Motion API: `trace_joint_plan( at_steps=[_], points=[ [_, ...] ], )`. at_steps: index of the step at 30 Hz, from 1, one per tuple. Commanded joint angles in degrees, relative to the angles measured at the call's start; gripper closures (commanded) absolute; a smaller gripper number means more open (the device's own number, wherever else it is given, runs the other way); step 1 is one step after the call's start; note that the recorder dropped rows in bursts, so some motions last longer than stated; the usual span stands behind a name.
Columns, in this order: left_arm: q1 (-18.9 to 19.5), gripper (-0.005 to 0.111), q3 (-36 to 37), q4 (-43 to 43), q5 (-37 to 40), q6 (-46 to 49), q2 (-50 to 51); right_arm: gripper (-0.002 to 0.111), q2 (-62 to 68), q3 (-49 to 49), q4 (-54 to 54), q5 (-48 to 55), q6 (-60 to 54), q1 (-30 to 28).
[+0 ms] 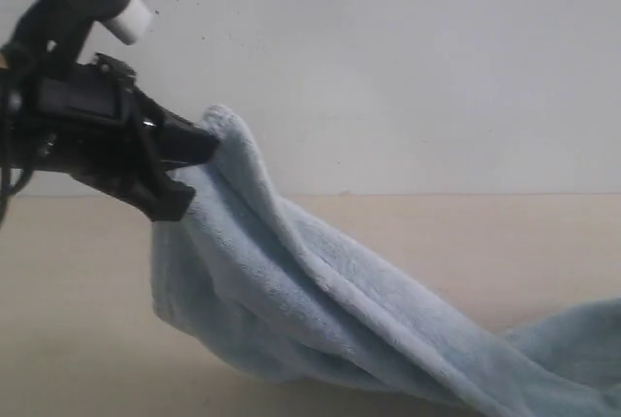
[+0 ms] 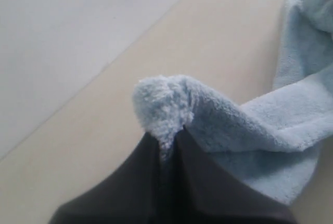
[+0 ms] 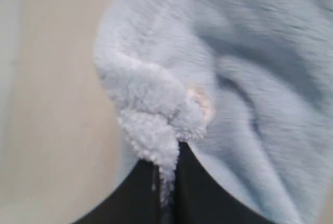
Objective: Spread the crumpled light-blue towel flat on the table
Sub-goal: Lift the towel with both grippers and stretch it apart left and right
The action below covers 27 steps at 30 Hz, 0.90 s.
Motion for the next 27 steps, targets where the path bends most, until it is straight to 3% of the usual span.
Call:
trace_joint_plan(
  at_steps=[1, 4, 12, 19, 27],
  points=[
    [5.55, 0.103, 2.90, 2.34, -0.93, -2.60, -1.62, 0.108, 0.02, -2.59, 15.81, 17.84, -15.62, 1.94],
    [8.10, 0.103, 4.30, 2.34, -3.66, -2.60, -1.62, 0.108, -0.08, -6.32, 15.81, 27.41, -18.62, 1.94],
    [14.39, 0.103, 4.51, 2.81, -8.76, -3.13, -1.62, 0.108, -0.08, -11.70, 15.81, 27.28, -20.34, 1.94],
    [19.64, 0.103, 4.51, 2.81, -11.45, -11.89, -2.57, 0.108, -0.77, -17.04, 15.81, 27.48, -17.45, 1.94],
    [21.07, 0.103, 5.99, 2.81, -13.33, -13.60, -13.13, 0.108, -7.78, -17.36, 15.81, 27.48, -12.73, 1.94]
  ],
)
